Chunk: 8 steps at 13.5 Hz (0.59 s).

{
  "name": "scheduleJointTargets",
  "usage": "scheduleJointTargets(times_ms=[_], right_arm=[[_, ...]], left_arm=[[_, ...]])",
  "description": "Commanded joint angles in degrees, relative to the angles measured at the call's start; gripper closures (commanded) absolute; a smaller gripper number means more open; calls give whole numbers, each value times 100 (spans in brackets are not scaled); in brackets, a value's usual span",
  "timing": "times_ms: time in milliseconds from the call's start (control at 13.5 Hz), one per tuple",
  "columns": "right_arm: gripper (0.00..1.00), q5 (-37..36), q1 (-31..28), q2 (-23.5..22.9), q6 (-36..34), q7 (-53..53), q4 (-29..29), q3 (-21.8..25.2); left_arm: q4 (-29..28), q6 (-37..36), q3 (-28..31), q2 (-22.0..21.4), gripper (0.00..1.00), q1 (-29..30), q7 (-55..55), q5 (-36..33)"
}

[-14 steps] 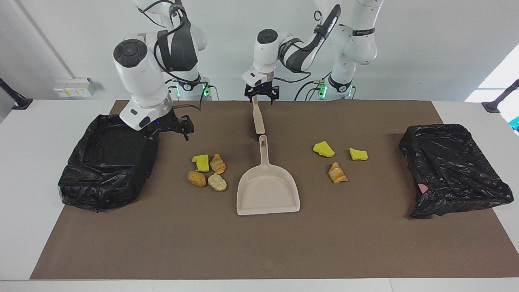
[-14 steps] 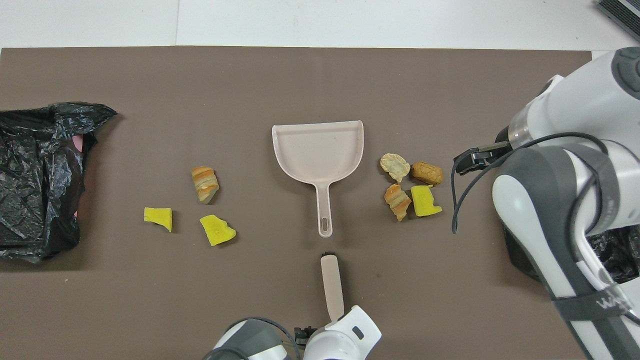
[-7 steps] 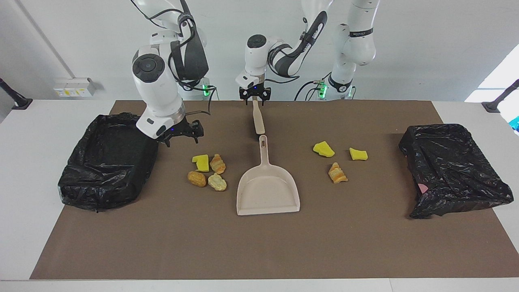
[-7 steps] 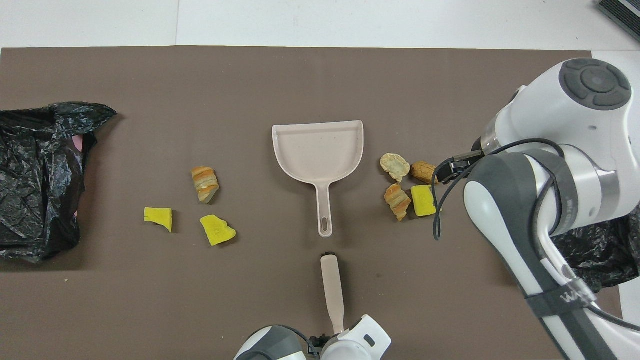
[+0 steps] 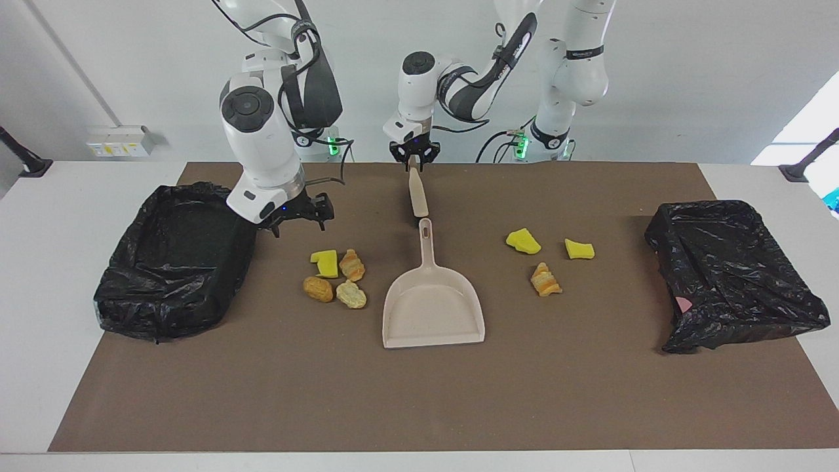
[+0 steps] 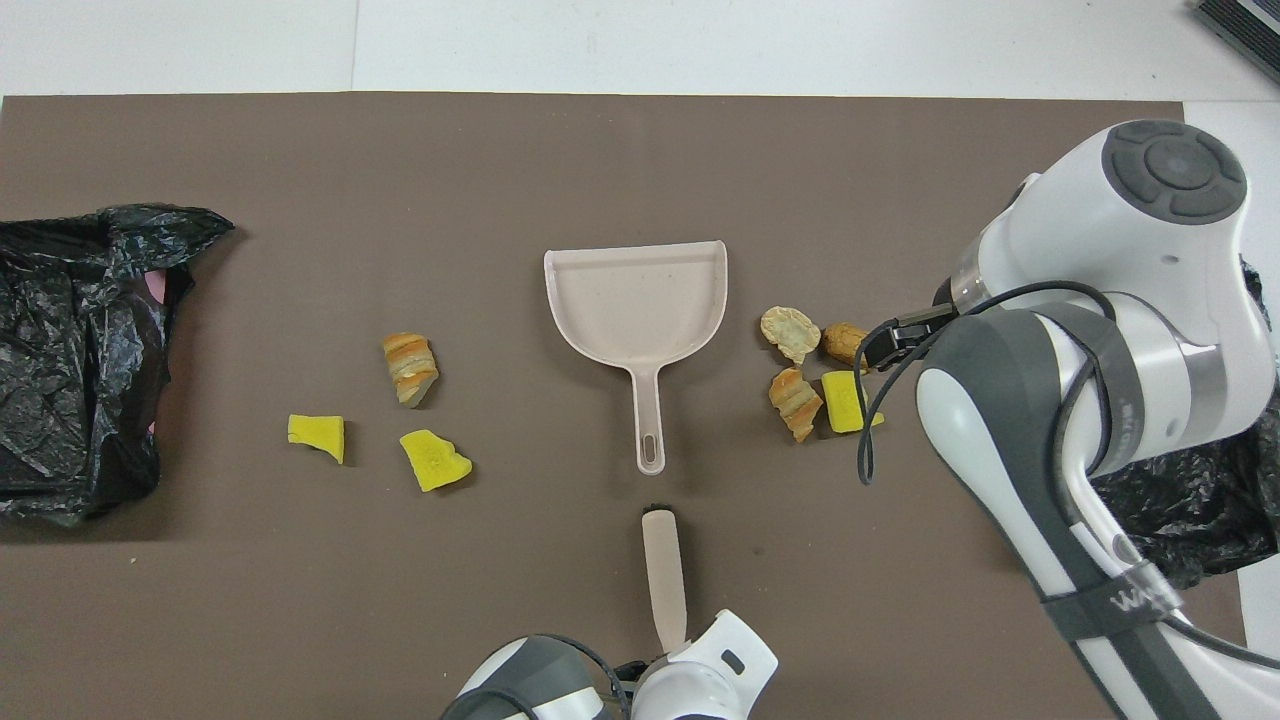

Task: Sweep and dump trash in bin

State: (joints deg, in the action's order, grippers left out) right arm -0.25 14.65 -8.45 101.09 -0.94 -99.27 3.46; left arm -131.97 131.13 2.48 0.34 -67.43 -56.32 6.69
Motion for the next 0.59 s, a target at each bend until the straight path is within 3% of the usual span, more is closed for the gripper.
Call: scheduleJointTargets(times_ms=[0, 517], right_arm=[[0, 87, -23, 97, 139, -47, -137, -20], [0, 341, 160, 71, 314, -519, -93, -20]], left_arm=[[13, -359, -29, -87, 100, 169, 226, 78], [31, -448, -20, -218, 100, 371, 454, 69]])
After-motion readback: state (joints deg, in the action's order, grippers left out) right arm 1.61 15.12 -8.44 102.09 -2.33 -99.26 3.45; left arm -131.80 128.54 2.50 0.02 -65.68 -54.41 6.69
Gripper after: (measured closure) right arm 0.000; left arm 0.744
